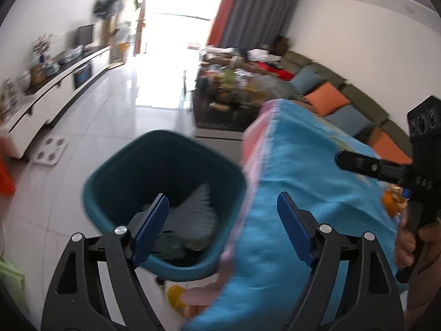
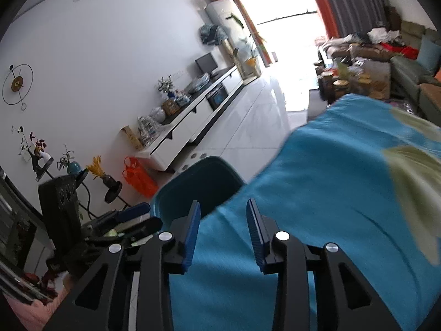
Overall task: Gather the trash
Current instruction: 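Swing both tools back over the table toward the remaining trash, then grasp the orange peel with the left tool while the right tool grasps a gold snack wrapper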
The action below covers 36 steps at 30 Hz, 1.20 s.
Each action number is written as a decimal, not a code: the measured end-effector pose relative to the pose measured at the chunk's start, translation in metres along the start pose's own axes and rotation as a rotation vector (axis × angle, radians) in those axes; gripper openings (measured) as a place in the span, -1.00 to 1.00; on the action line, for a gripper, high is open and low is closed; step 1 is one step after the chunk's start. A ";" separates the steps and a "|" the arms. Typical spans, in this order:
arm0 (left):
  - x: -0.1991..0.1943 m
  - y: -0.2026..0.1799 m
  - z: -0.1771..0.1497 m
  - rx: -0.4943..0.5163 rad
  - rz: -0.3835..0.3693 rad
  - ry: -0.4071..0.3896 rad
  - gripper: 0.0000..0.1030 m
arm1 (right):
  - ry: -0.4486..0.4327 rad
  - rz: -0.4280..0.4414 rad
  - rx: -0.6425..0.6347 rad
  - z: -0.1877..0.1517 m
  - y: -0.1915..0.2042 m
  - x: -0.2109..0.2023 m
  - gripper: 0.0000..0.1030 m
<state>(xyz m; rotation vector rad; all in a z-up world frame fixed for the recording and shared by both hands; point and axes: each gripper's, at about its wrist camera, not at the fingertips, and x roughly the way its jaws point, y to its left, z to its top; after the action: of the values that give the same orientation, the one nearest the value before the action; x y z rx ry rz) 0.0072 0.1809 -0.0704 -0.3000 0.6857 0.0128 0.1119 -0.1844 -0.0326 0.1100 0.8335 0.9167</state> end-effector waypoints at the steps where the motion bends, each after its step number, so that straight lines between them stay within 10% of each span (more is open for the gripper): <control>1: -0.001 -0.011 0.000 0.020 -0.021 -0.003 0.56 | -0.009 -0.013 0.005 -0.002 -0.005 -0.008 -0.35; 20: 0.054 -0.237 -0.028 0.338 -0.421 0.155 0.55 | -0.240 -0.445 0.214 -0.091 -0.126 -0.195 -0.24; 36: 0.103 -0.315 -0.035 0.412 -0.434 0.294 0.38 | -0.205 -0.529 0.275 -0.105 -0.191 -0.213 0.10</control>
<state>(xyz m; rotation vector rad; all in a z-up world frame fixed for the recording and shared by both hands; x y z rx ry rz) 0.0995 -0.1389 -0.0760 -0.0470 0.8826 -0.5894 0.0964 -0.4874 -0.0597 0.2066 0.7417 0.2852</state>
